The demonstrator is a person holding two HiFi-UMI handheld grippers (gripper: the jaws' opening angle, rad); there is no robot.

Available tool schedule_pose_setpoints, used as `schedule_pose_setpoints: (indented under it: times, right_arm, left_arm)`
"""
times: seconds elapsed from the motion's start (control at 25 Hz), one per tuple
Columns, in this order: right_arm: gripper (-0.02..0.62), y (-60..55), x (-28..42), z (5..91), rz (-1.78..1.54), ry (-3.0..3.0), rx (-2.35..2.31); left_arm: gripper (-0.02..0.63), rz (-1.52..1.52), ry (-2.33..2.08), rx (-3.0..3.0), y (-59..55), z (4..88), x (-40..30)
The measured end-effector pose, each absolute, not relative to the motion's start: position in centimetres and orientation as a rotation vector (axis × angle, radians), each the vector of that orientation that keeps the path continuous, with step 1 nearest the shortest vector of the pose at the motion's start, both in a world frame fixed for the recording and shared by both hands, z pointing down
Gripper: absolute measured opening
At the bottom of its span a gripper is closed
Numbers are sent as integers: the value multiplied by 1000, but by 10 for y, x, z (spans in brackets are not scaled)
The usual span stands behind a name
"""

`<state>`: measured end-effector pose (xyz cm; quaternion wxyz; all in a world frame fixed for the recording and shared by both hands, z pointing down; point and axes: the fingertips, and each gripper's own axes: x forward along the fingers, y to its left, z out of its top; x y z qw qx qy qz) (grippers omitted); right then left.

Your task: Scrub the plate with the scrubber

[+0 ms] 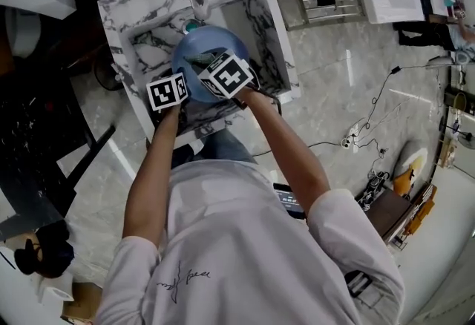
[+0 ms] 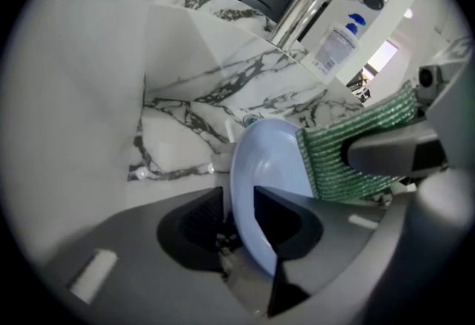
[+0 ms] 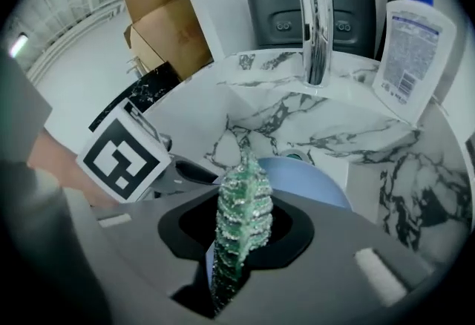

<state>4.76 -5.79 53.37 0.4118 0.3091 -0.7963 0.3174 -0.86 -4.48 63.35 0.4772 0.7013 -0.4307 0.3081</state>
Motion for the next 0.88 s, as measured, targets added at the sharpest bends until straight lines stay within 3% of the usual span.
schedule_pose_setpoints:
  times: [0.64, 0.72, 0.88]
  right_arm:
    - [60, -62, 29, 591, 882, -1918, 643]
    - [60, -62, 23, 594, 882, -1922, 615]
    - [60, -62, 15, 597, 884, -1931, 569]
  left_arm:
    - [137, 717, -1098, 1626, -38, 646, -16]
    - [101, 709, -1082, 1624, -37, 645, -14]
    - [95, 698, -1077, 1612, -36, 646, -14]
